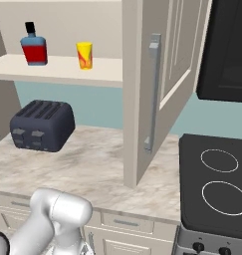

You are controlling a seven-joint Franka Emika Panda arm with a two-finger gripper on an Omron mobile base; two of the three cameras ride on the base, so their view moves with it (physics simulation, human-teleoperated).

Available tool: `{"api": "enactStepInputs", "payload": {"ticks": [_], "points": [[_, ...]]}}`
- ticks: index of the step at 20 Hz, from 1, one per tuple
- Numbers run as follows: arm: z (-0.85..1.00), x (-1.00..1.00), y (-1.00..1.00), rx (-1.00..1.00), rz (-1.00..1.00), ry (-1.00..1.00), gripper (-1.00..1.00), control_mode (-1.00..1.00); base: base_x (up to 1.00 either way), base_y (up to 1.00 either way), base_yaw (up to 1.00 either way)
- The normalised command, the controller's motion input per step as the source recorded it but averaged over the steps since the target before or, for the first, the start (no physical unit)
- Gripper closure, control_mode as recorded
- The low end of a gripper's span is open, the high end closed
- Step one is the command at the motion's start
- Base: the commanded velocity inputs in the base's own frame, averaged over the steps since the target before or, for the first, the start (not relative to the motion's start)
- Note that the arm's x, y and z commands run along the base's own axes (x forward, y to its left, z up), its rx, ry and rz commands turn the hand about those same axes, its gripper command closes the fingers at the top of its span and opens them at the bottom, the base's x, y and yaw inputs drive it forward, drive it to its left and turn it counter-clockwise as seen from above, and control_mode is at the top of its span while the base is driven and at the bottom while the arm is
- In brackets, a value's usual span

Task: Open the cabinet directly in front. Then move the liquor and the cup to the dining counter with the jar on it.

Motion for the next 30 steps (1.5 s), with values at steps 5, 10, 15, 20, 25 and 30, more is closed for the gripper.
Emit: {"api": "enactStepInputs", "payload": {"ticks": [5, 10, 15, 20, 25, 30], "points": [[-0.29, -0.62, 0.0, 0.0, 0.03, 0.01, -1.0, -1.0, 0.0, 0.0, 0.0], [-0.32, -1.0, -0.09, 0.0, 0.12, -0.05, -1.0, -1.0, 0.0, 0.0, 0.0], [-0.03, -0.73, -0.4, 0.08, 0.26, -0.05, -1.0, -1.0, 0.0, 0.0, 0.0], [0.0, -0.18, -0.74, 0.18, 0.42, 0.0, -1.0, -1.0, 0.0, 0.0, 0.0], [0.0, -0.01, -0.74, 0.2, 0.45, 0.0, -1.0, -1.0, 0.0, 0.0, 0.0], [0.0, 0.0, -0.73, 0.22, 0.44, 0.0, -1.0, -1.0, 0.0, 0.0, 0.0]]}}
